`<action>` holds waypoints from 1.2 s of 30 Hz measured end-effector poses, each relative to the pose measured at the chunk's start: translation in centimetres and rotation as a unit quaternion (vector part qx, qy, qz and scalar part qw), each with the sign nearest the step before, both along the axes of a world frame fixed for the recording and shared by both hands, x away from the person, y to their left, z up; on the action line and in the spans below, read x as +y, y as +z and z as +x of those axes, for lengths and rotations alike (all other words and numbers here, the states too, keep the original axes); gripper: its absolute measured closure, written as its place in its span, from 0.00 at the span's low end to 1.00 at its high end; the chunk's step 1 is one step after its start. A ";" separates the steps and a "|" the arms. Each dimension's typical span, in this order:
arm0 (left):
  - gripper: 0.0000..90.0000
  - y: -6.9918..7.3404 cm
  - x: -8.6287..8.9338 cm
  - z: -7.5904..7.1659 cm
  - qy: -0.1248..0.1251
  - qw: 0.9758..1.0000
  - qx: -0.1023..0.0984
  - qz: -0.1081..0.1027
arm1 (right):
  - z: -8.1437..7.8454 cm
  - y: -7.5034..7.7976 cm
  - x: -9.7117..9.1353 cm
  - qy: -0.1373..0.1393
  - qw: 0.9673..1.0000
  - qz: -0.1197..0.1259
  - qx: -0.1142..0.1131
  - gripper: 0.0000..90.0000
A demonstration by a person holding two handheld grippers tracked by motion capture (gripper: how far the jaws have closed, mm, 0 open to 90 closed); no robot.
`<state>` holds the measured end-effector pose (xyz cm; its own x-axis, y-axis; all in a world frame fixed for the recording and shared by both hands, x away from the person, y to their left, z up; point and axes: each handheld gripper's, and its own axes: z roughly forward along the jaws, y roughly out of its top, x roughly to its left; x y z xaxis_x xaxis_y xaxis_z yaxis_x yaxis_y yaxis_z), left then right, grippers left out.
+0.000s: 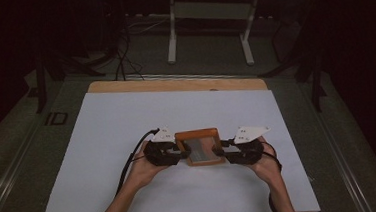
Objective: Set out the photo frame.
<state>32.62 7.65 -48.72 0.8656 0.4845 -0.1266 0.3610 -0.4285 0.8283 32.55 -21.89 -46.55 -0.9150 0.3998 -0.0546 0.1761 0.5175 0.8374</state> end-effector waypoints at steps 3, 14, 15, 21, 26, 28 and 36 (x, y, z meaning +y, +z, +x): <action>0.70 0.0 0.2 -0.2 0.006 1.000 0.001 0.001 | -0.1 0.0 0.2 0.000 1.000 0.000 -0.001 0.72; 0.70 0.6 1.1 -0.8 0.020 1.000 0.007 0.004 | -0.1 0.0 1.2 0.004 1.000 0.004 0.000 0.71; 0.70 0.6 1.2 -0.8 0.020 1.000 0.008 0.004 | -0.1 0.1 1.3 0.003 1.000 0.005 0.000 0.71; 0.69 1.1 1.8 -0.9 0.029 1.000 0.010 -0.002 | -0.3 0.2 1.8 -0.007 1.000 0.015 -0.001 0.70; 0.69 1.5 2.6 -1.0 0.036 0.999 0.013 -0.010 | -0.3 0.2 2.5 -0.012 1.000 0.027 0.008 0.70; 0.69 1.7 3.0 -1.0 0.039 0.999 0.016 -0.014 | -0.2 0.2 2.8 -0.014 0.999 0.033 0.015 0.70; 0.68 1.7 4.8 -0.6 0.054 0.998 0.041 -0.019 | 0.6 -0.8 4.2 -0.023 0.996 0.067 0.062 0.70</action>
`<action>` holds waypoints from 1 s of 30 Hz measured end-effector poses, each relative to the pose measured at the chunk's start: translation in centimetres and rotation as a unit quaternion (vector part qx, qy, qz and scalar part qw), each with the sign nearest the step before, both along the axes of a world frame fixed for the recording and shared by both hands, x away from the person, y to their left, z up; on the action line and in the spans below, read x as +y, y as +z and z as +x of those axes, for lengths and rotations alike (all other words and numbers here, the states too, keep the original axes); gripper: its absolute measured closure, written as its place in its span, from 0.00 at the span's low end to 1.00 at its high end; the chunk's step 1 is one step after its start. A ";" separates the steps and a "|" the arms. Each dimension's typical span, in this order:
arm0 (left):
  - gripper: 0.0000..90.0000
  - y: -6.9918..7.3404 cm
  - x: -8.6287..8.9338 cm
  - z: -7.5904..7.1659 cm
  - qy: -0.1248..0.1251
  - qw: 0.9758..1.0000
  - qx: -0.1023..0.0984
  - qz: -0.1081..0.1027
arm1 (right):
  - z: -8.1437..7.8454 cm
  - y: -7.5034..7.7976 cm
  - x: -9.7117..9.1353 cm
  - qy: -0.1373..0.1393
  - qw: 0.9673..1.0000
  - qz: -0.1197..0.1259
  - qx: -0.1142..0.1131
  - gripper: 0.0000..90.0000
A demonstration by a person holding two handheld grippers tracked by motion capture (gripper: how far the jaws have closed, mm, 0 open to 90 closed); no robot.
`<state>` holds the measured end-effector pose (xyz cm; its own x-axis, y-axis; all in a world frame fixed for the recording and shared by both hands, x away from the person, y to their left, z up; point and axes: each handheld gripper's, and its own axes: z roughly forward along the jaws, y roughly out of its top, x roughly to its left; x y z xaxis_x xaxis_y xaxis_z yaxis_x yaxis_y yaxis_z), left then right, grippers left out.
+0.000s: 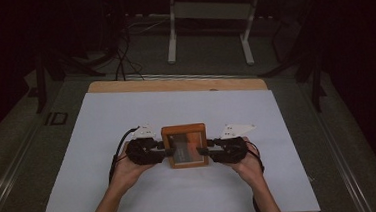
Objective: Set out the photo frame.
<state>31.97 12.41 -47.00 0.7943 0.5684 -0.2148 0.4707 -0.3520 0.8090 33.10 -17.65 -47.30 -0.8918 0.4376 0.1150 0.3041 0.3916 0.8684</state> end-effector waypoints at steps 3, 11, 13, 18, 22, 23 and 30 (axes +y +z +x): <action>0.68 -0.3 0.7 0.2 0.005 1.000 0.014 -0.004 | 0.4 -0.5 0.7 -0.002 1.000 0.011 0.018 0.69; 0.68 -1.2 1.5 0.5 0.015 0.999 0.039 -0.010 | 1.0 -2.3 1.6 -0.006 0.998 0.022 0.065 0.69; 0.68 -1.3 1.4 0.5 0.015 0.999 0.036 -0.012 | 1.0 -2.5 1.5 -0.005 0.997 0.022 0.073 0.69; 0.68 -1.4 1.0 0.6 0.019 0.999 0.031 -0.014 | 1.0 -2.9 1.0 -0.009 0.996 0.028 0.086 0.69; 0.68 -1.5 1.1 0.7 0.025 0.999 0.037 -0.018 | 1.2 -3.0 1.0 -0.013 0.996 0.032 0.088 0.69; 0.68 -1.6 1.1 0.8 0.025 0.999 0.039 -0.020 | 1.3 -3.1 1.0 -0.014 0.995 0.033 0.089 0.69; 0.69 -1.7 1.2 0.9 0.028 0.998 0.046 -0.022 | 1.6 -3.3 1.1 -0.017 0.995 0.039 0.090 0.67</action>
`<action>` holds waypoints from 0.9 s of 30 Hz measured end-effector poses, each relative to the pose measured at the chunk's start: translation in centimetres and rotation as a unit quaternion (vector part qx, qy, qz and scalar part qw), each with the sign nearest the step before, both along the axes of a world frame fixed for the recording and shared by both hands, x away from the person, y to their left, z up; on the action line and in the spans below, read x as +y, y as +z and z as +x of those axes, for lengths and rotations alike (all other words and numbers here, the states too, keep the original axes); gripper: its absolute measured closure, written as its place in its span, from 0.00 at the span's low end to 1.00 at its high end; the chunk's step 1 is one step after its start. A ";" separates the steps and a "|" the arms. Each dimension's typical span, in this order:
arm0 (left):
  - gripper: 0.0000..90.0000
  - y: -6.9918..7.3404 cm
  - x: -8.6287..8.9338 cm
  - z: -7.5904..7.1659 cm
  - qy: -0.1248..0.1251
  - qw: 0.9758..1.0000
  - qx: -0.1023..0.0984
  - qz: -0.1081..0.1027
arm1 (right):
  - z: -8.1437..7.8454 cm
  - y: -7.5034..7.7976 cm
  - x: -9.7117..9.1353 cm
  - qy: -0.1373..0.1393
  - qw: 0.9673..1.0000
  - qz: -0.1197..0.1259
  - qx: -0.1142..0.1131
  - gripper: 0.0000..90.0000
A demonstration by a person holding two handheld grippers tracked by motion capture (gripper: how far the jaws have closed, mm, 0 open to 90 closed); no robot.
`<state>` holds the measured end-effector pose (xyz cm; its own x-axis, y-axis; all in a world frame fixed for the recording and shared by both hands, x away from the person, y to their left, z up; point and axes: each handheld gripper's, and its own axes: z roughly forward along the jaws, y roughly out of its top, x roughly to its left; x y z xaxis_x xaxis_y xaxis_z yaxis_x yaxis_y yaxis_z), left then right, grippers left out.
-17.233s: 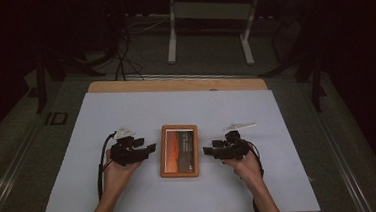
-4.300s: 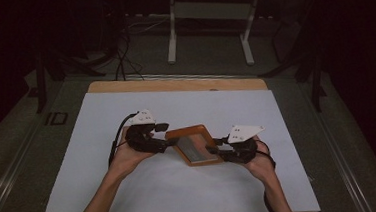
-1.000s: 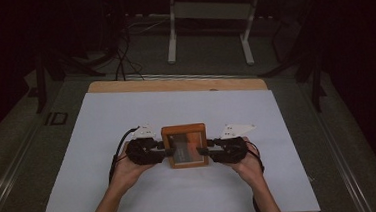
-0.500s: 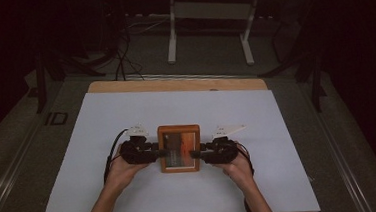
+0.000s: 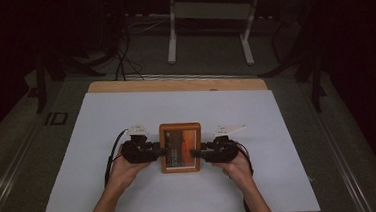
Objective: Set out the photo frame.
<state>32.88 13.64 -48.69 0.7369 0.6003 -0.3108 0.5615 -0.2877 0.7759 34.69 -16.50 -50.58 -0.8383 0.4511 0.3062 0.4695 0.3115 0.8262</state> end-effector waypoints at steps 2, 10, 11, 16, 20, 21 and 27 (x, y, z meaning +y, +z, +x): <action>0.69 0.0 -0.1 0.0 0.002 1.000 -0.002 0.002 | 0.1 0.0 0.0 0.000 1.000 -0.001 -0.001 0.67; 0.59 0.0 -0.2 0.1 0.001 1.000 0.009 0.013 | 0.2 -0.1 -0.1 0.003 1.000 0.003 -0.002 0.52; 0.57 0.0 -0.2 0.0 0.003 1.000 0.009 0.015 | 0.2 -0.1 -0.2 0.004 1.000 0.007 -0.001 0.50; 0.51 0.3 0.2 0.0 0.011 1.000 0.005 0.015 | 0.1 0.2 -0.7 -0.001 1.000 0.006 -0.011 0.44; 0.50 0.7 0.9 -0.2 0.022 1.000 -0.005 0.021 | -0.2 0.8 -1.3 -0.002 1.000 -0.002 -0.023 0.42; 0.50 0.7 0.9 -0.2 0.022 1.000 -0.005 0.021 | -0.2 0.8 -1.3 -0.002 1.000 -0.002 -0.023 0.42; 0.49 2.2 2.3 -0.9 0.050 0.998 -0.041 0.026 | -0.4 1.8 -3.2 -0.014 0.999 -0.005 -0.036 0.38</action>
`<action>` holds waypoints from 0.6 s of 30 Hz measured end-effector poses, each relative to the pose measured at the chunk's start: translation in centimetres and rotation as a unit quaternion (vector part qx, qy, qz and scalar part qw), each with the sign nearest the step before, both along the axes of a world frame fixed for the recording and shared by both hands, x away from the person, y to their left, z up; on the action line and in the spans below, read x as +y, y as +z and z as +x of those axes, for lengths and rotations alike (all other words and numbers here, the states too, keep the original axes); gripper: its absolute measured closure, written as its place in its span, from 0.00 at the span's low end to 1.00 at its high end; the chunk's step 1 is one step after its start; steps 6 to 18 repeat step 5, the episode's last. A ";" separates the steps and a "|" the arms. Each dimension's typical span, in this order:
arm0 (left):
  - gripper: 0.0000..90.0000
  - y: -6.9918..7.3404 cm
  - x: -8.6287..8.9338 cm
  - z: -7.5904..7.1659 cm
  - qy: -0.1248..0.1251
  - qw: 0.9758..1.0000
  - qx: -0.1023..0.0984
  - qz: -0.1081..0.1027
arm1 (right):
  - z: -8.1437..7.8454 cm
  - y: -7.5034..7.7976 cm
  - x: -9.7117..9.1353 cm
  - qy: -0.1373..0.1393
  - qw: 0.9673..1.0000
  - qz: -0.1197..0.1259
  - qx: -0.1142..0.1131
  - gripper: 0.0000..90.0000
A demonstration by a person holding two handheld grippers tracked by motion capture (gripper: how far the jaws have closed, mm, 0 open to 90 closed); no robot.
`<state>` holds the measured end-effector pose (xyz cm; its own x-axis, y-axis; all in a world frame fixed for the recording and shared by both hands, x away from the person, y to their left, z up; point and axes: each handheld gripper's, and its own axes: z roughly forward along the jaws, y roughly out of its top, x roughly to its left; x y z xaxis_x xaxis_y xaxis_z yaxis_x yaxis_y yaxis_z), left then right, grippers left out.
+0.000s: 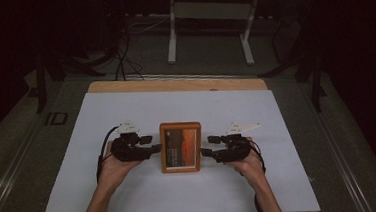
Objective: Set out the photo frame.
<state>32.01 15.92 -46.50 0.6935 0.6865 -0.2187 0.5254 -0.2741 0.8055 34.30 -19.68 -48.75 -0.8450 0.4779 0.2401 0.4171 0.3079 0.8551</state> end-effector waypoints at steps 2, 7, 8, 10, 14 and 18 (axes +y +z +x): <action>0.48 0.1 0.3 -0.1 0.008 1.000 -0.007 0.003 | 0.0 0.1 -0.4 -0.004 1.000 -0.002 -0.002 0.38; 0.46 0.0 1.6 -0.1 0.059 0.996 -0.030 0.057 | 0.2 0.5 -2.2 -0.032 0.999 -0.018 -0.003 0.32; 0.46 0.0 1.6 -0.1 0.059 0.996 -0.030 0.057 | 0.2 0.5 -2.2 -0.032 0.999 -0.018 -0.003 0.32; 0.46 0.0 1.6 -0.1 0.059 0.996 -0.030 0.057 | 0.2 0.5 -2.2 -0.032 0.999 -0.018 -0.003 0.32; 0.46 0.0 1.6 -0.1 0.059 0.996 -0.030 0.057 | 0.2 0.5 -2.2 -0.032 0.999 -0.018 -0.003 0.32; 0.46 0.0 1.6 -0.1 0.059 0.996 -0.030 0.057 | 0.2 0.5 -2.2 -0.032 0.999 -0.018 -0.003 0.32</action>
